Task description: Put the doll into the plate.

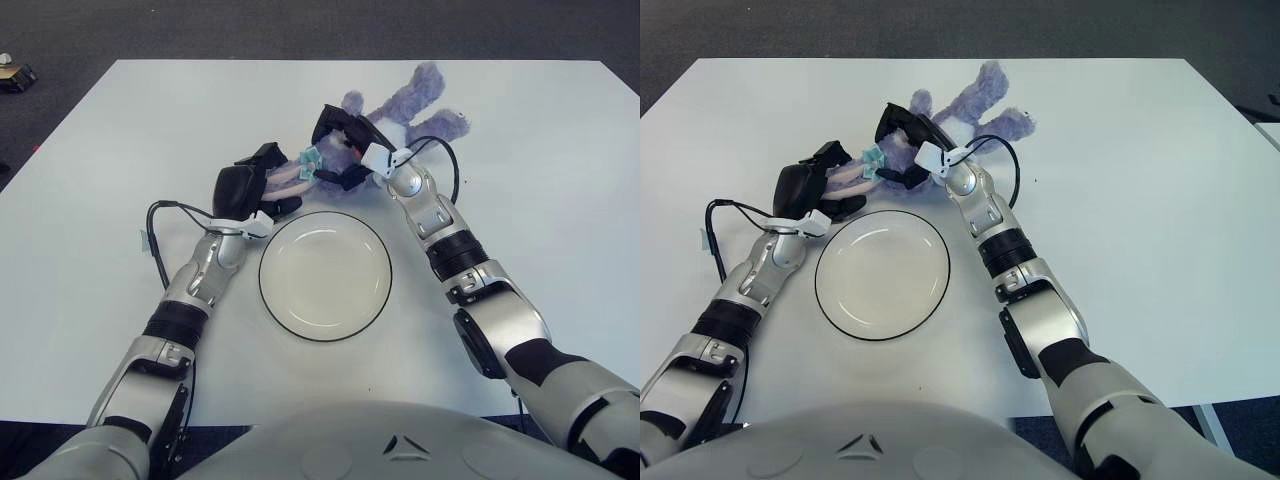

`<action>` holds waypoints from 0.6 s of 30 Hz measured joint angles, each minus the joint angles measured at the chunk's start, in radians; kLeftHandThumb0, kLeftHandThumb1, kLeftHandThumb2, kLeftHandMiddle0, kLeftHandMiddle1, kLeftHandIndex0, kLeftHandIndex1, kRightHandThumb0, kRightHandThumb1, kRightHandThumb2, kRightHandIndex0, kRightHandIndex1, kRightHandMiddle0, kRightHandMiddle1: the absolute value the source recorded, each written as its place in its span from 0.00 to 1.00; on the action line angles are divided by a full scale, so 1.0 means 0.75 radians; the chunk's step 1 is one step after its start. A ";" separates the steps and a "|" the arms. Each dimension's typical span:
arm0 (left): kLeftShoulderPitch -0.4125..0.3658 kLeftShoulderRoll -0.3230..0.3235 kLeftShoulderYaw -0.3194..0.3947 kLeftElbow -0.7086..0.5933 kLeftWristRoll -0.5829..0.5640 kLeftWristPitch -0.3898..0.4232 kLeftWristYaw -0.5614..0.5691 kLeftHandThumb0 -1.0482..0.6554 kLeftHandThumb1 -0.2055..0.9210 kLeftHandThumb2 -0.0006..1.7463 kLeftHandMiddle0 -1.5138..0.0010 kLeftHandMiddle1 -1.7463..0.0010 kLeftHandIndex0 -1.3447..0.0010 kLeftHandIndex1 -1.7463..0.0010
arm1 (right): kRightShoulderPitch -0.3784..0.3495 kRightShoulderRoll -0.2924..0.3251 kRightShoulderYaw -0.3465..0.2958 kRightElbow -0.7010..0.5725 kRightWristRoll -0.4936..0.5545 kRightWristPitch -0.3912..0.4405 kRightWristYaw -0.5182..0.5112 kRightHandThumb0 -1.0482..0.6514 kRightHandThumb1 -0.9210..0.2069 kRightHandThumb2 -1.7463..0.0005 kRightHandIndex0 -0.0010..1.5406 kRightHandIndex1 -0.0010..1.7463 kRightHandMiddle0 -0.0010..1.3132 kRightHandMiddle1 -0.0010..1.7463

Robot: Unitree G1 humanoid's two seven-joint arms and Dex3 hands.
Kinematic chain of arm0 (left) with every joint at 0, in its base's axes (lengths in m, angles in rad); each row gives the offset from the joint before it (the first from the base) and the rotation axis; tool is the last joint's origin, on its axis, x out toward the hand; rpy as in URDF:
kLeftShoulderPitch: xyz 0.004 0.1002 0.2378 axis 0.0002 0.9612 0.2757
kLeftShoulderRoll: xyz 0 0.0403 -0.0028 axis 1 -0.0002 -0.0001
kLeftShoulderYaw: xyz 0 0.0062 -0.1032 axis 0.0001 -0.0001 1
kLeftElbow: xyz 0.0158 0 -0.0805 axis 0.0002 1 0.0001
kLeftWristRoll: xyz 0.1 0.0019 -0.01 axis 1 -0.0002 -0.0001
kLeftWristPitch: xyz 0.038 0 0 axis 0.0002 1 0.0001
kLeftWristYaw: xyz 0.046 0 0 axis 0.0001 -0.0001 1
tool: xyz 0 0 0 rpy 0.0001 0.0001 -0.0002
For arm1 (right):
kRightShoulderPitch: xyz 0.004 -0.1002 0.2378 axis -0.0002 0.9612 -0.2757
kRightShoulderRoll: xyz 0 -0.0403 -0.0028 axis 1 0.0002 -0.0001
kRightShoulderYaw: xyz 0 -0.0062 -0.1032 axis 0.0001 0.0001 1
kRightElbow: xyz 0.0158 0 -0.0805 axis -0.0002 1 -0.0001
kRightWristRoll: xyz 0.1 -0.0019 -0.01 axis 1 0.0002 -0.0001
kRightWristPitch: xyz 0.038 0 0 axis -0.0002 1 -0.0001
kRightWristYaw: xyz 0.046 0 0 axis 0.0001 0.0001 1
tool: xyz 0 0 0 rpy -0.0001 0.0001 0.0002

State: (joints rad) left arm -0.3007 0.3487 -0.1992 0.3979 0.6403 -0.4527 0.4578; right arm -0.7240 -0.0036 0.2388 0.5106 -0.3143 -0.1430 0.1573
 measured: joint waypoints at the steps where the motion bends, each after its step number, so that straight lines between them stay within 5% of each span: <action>1: -0.001 0.001 0.000 0.003 0.000 -0.003 0.000 0.69 0.56 0.56 0.41 0.00 0.48 0.00 | 0.000 0.003 -0.006 -0.006 0.011 0.009 0.000 0.61 0.04 0.80 0.34 0.84 0.27 0.77; 8: -0.008 0.002 -0.002 0.013 0.001 -0.009 0.002 0.69 0.55 0.57 0.41 0.00 0.48 0.00 | 0.016 0.049 -0.082 -0.111 0.151 0.201 0.044 0.61 0.00 0.82 0.25 0.84 0.27 0.83; 18: -0.011 0.004 -0.006 0.018 0.002 -0.019 0.002 0.69 0.54 0.57 0.41 0.00 0.48 0.00 | 0.015 0.067 -0.259 -0.353 0.469 0.719 0.163 0.61 0.00 0.83 0.33 0.83 0.22 0.81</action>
State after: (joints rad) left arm -0.3088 0.3516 -0.2034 0.4112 0.6420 -0.4669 0.4592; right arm -0.7125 0.0464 0.0445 0.2455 0.0376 0.3959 0.2793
